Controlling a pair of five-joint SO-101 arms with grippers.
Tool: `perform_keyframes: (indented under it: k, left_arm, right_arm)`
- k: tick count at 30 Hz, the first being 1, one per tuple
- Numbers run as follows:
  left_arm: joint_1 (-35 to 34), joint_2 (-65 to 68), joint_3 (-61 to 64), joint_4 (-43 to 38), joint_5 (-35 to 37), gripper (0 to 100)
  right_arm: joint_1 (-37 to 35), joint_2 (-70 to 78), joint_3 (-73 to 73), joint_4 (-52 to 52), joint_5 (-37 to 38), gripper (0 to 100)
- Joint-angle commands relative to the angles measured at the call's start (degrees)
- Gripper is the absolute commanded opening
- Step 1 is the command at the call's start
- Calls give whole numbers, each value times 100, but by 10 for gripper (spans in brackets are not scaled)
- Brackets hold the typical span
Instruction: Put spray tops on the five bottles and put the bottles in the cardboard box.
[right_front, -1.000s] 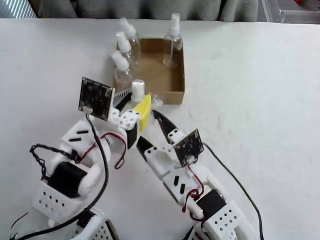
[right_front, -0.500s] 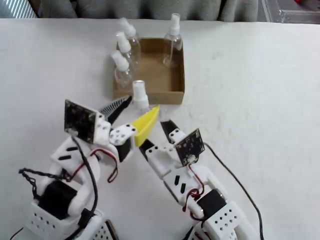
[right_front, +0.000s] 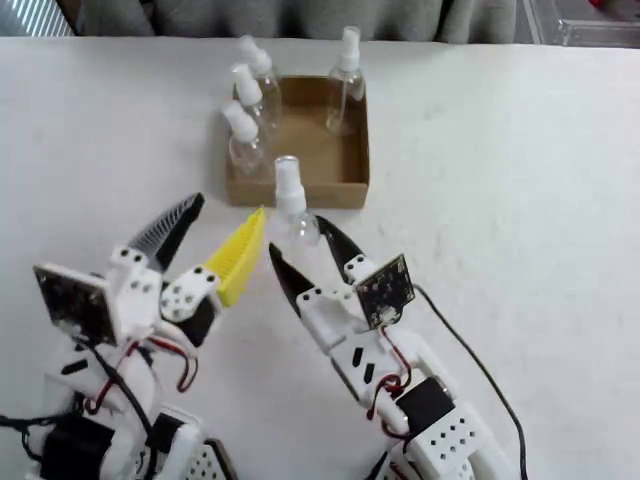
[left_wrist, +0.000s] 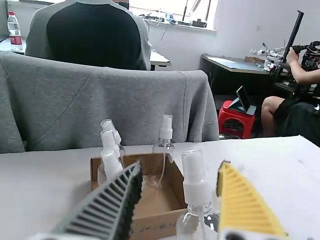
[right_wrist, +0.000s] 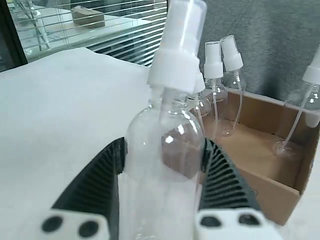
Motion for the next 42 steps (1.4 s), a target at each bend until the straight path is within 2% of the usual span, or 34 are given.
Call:
perform_keyframes:
  k: [1,6,9,13,20,23,29,38,42]
  left_arm:
    - [-22,-620,-62,580,18,208]
    - [-13,-1147,-26,826,448,10]
    - [-4,-1244,220,818,633,55]
    - [154,-1244,677,765,695,18]
    - [1736,-1244,1389,765,686,23]
    - [2123,-1244,1556,765,686,23]
    - [2202,-1244,1996,624,686,23]
    - [2167,-1244,3059,-853,686,23]
    - [2167,-1244,3314,-1275,703,23]
  right_arm:
    - [66,-84,-79,-48,-9,15]
    - [66,-66,-79,-48,-9,15]
    - [66,-75,-79,-48,-9,15]
    - [233,-75,-88,-48,-18,15]
    - [330,-31,-114,-189,-35,15]
    - [347,-31,-132,-242,-35,15]
    - [347,-22,-448,-303,-35,15]
    - [295,22,-835,-180,-53,15]
    - [295,673,-1169,-180,-229,15]
